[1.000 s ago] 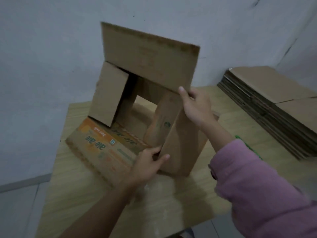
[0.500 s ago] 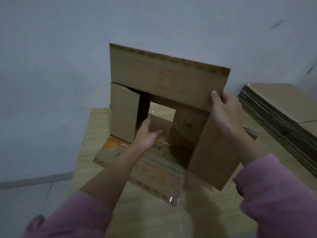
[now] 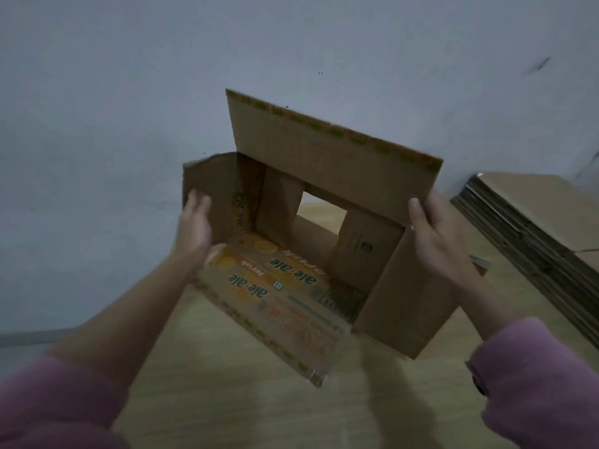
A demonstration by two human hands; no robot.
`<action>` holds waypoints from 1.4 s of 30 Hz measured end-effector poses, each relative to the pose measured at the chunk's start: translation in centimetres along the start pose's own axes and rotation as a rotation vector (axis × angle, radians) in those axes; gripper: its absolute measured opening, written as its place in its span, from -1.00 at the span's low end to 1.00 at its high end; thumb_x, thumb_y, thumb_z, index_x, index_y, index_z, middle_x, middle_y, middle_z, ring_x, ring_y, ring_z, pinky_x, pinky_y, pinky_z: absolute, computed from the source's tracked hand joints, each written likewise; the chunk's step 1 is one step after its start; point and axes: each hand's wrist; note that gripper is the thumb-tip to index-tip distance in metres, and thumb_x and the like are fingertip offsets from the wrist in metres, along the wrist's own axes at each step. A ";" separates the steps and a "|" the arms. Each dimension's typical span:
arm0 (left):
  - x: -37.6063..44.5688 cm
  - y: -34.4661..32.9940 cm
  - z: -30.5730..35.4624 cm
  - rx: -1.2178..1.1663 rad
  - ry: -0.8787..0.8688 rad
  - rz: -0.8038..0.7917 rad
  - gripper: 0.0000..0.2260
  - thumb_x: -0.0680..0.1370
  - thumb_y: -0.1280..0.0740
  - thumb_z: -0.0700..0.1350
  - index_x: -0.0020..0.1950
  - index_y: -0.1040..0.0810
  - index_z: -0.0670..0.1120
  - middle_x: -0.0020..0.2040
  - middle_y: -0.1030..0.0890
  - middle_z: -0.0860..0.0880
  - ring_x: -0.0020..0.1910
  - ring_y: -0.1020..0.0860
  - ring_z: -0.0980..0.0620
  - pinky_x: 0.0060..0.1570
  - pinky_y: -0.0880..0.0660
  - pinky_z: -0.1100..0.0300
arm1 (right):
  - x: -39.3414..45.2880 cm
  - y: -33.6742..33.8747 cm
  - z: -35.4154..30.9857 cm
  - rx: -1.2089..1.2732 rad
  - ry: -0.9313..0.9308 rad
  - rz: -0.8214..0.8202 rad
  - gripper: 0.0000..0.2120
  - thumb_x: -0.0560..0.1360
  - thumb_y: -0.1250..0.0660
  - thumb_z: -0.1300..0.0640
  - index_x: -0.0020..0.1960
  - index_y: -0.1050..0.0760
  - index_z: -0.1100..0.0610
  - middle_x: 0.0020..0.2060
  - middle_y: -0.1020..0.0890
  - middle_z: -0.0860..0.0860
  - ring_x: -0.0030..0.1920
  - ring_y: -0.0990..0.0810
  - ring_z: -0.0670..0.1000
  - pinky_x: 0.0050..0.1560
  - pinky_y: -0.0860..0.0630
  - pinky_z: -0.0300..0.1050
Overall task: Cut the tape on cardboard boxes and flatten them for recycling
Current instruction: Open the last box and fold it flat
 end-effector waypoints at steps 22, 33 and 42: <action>-7.6 -6.7 2.1 1.091 -0.357 -0.475 -0.37 0.55 0.02 0.31 0.54 -0.08 0.01 0.56 0.04 0.12 0.51 0.16 0.15 0.42 0.09 -0.14 | -1.1 -0.2 -0.7 -0.405 -0.116 -0.363 -0.43 0.32 -0.14 -0.46 0.01 -0.47 0.00 -0.10 -0.47 -0.02 0.02 -0.48 0.09 0.22 -0.36 0.08; -6.2 -5.0 3.3 0.939 -1.015 -0.531 -0.59 0.54 -0.15 0.13 0.23 -0.57 -0.04 0.19 -0.57 0.02 0.12 -0.53 0.00 0.13 -0.41 0.04 | -5.3 -7.0 1.7 0.190 -0.282 -0.269 -0.50 0.45 -0.39 0.17 0.34 -0.35 -0.02 0.21 -0.42 -0.04 0.23 -0.44 -0.07 0.30 -0.39 -0.06; -5.5 -3.0 2.9 0.904 -0.965 -0.692 -0.21 0.35 -0.23 0.38 0.46 -0.30 -0.04 0.42 -0.33 0.03 0.35 -0.19 0.25 0.41 -0.08 0.15 | -3.2 -6.6 -0.1 0.667 -0.739 0.245 -0.38 0.37 -0.46 0.34 0.30 -0.26 0.06 0.08 -0.57 0.05 0.04 -0.59 0.01 0.07 -0.56 -0.04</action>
Point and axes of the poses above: each hand's wrist, its own x-axis towards the middle knuckle, its own y-axis out of the back of the hand, z = x × y
